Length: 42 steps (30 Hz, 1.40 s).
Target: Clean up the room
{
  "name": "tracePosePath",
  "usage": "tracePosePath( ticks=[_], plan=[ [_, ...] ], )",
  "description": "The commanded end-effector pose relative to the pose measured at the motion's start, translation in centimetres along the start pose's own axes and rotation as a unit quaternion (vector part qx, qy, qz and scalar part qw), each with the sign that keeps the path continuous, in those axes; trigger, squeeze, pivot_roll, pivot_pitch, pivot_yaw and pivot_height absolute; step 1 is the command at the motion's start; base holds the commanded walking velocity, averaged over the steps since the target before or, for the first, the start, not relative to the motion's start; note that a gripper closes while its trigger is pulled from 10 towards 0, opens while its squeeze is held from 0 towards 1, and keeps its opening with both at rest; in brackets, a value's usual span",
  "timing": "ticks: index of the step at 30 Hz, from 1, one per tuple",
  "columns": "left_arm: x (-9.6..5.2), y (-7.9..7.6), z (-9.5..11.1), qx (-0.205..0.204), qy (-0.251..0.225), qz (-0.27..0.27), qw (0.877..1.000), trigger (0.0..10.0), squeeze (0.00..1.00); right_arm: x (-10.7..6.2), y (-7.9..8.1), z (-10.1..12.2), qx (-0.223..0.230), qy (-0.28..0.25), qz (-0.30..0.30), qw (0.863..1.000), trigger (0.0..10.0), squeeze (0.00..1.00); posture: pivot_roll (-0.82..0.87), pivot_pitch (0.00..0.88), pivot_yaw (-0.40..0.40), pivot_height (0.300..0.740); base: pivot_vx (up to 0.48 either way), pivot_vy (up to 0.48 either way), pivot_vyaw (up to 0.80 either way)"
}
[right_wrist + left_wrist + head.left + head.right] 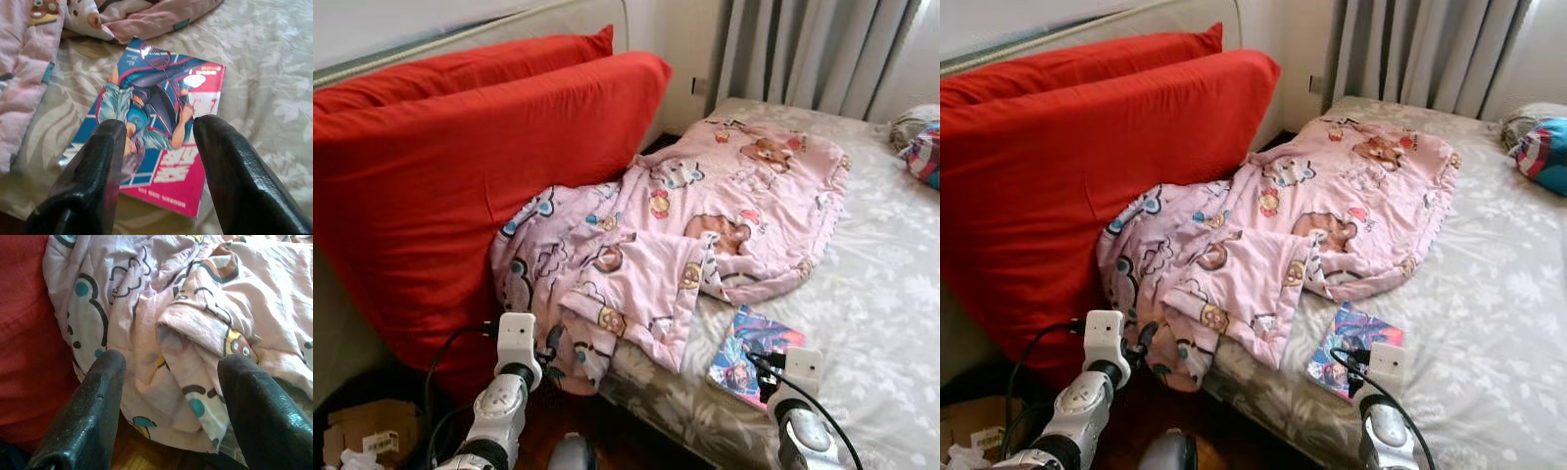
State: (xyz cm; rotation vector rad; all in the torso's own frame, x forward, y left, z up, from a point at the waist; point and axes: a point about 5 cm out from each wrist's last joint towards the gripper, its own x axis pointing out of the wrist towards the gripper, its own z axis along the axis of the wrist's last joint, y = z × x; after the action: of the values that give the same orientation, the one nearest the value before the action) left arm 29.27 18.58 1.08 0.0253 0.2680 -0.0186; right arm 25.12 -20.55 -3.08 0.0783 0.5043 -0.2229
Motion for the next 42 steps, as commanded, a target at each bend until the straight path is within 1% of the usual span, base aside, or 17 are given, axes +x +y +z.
tracePosePath(
  ticks=[1, 17, 21, 25, 27, 34, 37, 39, 40, 42],
  plan=[
    [0.08, -0.04, 0.11, 0.004, 0.0, -0.001, 1.0, 10.0, 0.0, 0.05, 0.19, 0.14, 0.002, -0.003, 0.0, 1.0, 10.0, 0.0, 0.05, 0.0, 0.032, 0.611, 0.0, 0.0, 0.0],
    [0.18, 0.08, 0.2, 0.003, 0.003, 0.0, 1.0, 10.0, 0.0, 0.05, 0.64, 0.02, 0.002, 0.002, 0.015, 1.0, 10.0, 0.0, 0.05, 0.0, 0.031, 0.611, 0.0, 0.0, 0.0],
    [0.21, 0.06, 0.26, 0.003, 0.002, -0.001, 1.0, 10.0, 0.0, 0.06, 0.83, -0.01, -0.013, 0.004, 0.024, 1.0, 10.0, 0.0, 0.05, 0.0, 0.031, 0.611, 0.322, 0.0, 0.22],
    [0.26, -0.05, 0.43, 0.003, -0.004, -0.003, 1.0, 10.0, 0.0, 0.05, 0.87, -0.03, -0.012, 0.005, 0.024, 1.0, 10.0, 0.0, 0.05, 0.0, 0.03, 0.611, 0.362, 0.0, 0.77],
    [0.24, -0.12, 0.42, 0.004, -0.006, -0.003, 1.0, 10.0, 0.0, 0.04, 0.86, -0.07, -0.006, 0.006, 0.022, 1.0, 10.0, 0.0, 0.05, 0.0, 0.031, 0.611, 0.375, 0.0, 0.0],
    [0.23, -0.31, 0.42, 0.005, -0.008, -0.005, 1.0, 10.0, 0.0, 0.03, 0.95, -0.19, -0.011, 0.011, 0.027, 1.0, 10.0, 0.0, 0.05, 0.0, 0.031, 0.611, 0.38, 0.0, 0.0],
    [0.26, -0.49, 0.63, 0.005, -0.017, -0.006, 1.0, 10.0, 0.0, 0.04, 0.92, -0.2, -0.009, 0.013, 0.025, 1.0, 10.0, 0.0, 0.05, 0.0, 0.032, 0.611, 0.346, 0.0, 0.0],
    [0.3, -0.55, 0.8, 0.005, -0.022, -0.007, 1.0, 10.0, 0.0, 0.07, 0.82, -0.15, 0.002, 0.013, 0.018, 1.0, 10.0, 0.0, 0.05, 0.0, 0.033, 0.611, 0.0, 0.0, 0.0],
    [0.31, -0.59, 0.89, 0.005, -0.025, -0.007, 1.0, 10.0, 0.0, 0.16, 0.56, -0.02, 0.017, 0.014, 0.007, 1.0, 10.0, 0.0, 0.05, 0.0, 0.033, 0.611, 0.0, 0.0, 0.0],
    [0.31, -0.62, 0.94, 0.005, -0.028, -0.008, 1.0, 10.0, 0.0, 0.22, 0.36, 0.07, 0.027, 0.015, 0.0, 1.0, 10.0, 0.0, 0.05, 0.0, 0.033, 0.611, 0.0, 0.0, 0.0]
  ],
)
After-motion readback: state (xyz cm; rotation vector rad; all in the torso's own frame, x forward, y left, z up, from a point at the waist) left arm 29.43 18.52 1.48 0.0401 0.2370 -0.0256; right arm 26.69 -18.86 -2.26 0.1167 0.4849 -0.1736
